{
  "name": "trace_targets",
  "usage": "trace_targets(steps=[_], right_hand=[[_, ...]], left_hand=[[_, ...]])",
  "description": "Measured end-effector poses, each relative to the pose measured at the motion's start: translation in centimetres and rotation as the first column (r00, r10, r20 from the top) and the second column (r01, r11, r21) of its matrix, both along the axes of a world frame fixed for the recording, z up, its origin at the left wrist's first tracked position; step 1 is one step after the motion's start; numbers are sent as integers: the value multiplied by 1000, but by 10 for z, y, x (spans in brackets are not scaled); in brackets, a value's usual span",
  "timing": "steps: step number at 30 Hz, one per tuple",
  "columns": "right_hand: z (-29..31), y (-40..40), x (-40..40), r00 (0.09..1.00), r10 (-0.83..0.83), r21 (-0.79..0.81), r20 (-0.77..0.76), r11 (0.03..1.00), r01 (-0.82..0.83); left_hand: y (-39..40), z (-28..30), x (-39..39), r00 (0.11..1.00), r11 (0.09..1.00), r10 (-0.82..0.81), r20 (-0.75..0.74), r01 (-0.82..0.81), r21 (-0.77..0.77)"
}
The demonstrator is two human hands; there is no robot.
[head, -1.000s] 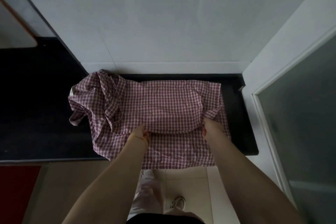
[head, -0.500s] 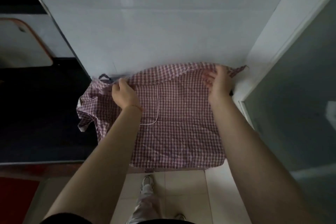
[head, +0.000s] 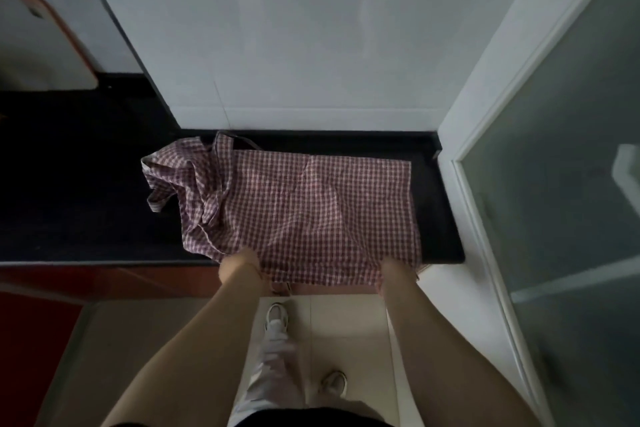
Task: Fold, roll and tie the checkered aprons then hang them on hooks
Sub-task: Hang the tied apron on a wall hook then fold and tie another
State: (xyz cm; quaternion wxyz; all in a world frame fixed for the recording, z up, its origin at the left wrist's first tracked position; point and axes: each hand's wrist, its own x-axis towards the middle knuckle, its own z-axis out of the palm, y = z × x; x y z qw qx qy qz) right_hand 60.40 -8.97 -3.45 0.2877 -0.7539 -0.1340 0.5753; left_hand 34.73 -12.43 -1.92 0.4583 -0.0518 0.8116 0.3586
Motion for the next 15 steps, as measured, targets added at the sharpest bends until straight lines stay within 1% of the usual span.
trace_targets(steps=[1,2,3,4,5,6,7,8,9,10,12,13,14,15], right_hand=[[-3,5,-1,992,64,16,106,998,-66],[-1,9,-3,952,111,21,284,992,-122],[-2,14,-5,878,123,60,462,984,-170],[2,17,-9,785,126,103,606,966,-235],[2,19,-13,701,138,145,700,934,-328],[1,22,-18,620,203,130,758,884,-449],[-7,24,-20,543,289,82,788,825,-558],[-13,26,-24,475,373,28,797,762,-647],[-21,28,-25,402,466,-46,788,696,-717],[-24,29,-25,338,550,-122,764,637,-761],[-29,34,-26,208,644,-244,736,539,-806],[-31,37,-26,164,658,-276,735,511,-814],[-32,43,-26,142,665,-293,733,497,-817],[-31,48,-27,142,669,-294,729,494,-818]], left_hand=[[2,3,-2,981,992,-109,-161,96,-84],[4,6,-2,911,967,-240,-336,193,-167],[7,8,-2,810,946,-324,-489,262,-193],[10,8,-1,693,905,-421,-585,362,-223],[14,5,2,569,848,-503,-650,469,-246],[18,2,4,423,744,-613,-667,594,-307],[21,-5,5,277,605,-723,-633,697,-385],[24,-13,5,161,478,-797,-582,757,-445],[28,-21,2,81,373,-855,-512,783,-498],[31,-27,-1,43,295,-901,-433,792,-534],[38,-38,-5,24,190,-958,-287,801,-567],[41,-40,-6,19,161,-969,-246,806,-569],[47,-43,-7,21,149,-973,-228,815,-560],[51,-42,-8,28,151,-974,-227,825,-545]])
